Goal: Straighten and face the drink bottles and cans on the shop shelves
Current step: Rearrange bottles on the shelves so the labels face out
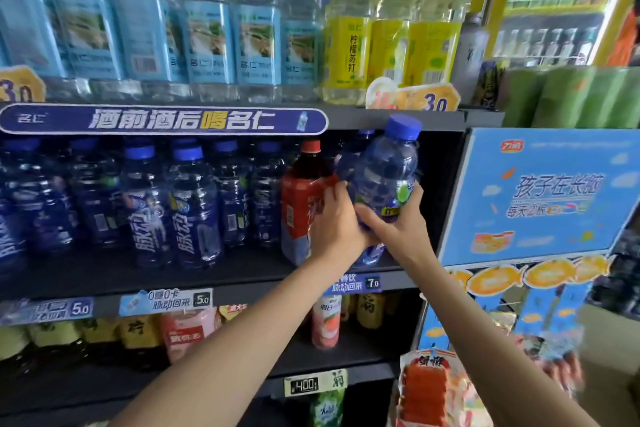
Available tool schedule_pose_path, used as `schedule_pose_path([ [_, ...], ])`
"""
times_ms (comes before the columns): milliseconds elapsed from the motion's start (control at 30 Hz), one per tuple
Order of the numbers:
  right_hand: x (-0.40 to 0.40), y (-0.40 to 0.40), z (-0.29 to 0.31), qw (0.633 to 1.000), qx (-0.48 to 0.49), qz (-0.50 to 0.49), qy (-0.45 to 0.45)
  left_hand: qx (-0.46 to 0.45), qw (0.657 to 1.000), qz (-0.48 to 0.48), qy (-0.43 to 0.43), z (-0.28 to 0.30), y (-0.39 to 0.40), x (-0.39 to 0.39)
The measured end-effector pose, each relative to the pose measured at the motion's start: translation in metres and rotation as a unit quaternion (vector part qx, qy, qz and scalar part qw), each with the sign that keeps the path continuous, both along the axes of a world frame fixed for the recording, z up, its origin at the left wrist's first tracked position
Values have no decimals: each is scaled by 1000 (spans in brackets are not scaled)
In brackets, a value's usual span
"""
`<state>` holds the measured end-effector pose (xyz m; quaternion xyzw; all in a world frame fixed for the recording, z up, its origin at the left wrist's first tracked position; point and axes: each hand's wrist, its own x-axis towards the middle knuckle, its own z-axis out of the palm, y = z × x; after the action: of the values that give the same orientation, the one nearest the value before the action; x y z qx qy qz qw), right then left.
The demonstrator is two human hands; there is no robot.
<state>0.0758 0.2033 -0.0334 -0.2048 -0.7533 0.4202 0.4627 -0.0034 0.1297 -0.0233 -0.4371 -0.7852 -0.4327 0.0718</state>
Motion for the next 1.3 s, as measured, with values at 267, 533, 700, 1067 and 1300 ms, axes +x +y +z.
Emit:
schedule_pose_path([
  [267, 3, 6, -26, 999, -10, -38, 23, -81, 990, -37, 107, -19, 0, -12],
  [533, -9, 7, -26, 999, -8, 34, 22, 53, 966, -11, 251, -9, -26, -66],
  [700, -3, 17, -29, 999, -34, 33, 25, 17, 999, 17, 47, -3, -27, -88],
  [1067, 1, 23, -25, 998, -61, 18, 16, -19, 995, 94, -31, 18, -26, -81],
  [1300, -15, 8, -21, 997, -78, 12, 19, -36, 993, 103, -39, 26, -78, -97],
])
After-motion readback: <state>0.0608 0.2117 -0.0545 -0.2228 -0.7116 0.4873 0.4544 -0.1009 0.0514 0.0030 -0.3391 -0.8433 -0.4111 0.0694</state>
